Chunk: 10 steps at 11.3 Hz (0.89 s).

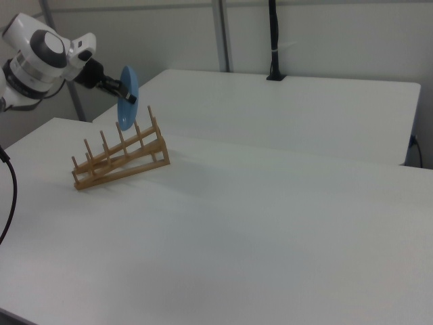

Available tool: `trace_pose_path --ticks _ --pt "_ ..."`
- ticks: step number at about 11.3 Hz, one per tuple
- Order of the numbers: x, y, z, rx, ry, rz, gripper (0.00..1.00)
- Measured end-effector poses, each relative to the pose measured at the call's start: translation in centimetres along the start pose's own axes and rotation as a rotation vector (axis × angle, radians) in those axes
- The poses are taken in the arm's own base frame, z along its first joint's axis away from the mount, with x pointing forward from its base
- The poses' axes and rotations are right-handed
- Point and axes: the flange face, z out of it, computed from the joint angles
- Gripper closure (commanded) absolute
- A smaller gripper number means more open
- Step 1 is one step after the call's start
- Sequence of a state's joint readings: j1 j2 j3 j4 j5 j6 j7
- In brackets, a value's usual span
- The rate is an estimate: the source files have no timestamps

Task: Place plate in plate rack
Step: 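Carry the upright plate over the wooden rack and lower it between pegs, then open the gripper to release the plate in the rack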

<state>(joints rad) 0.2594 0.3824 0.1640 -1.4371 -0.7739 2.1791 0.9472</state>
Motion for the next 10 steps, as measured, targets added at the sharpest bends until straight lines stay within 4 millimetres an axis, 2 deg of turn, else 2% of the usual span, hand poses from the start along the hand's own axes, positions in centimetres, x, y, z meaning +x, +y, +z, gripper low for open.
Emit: trace_pose_path --ticks 5,6,8,10 --pt "-3.4 -1.7 2.1 -0.036 -0.02 -0.084 1.0" --pt "-3.7 -1.9 2.4 -0.042 -0.015 -0.09 0.94" --pt "-4.3 -2.4 2.7 -0.057 0.002 -0.091 0.7" --pt "-4.9 -2.9 3.4 -0.065 0.001 -0.094 0.57"
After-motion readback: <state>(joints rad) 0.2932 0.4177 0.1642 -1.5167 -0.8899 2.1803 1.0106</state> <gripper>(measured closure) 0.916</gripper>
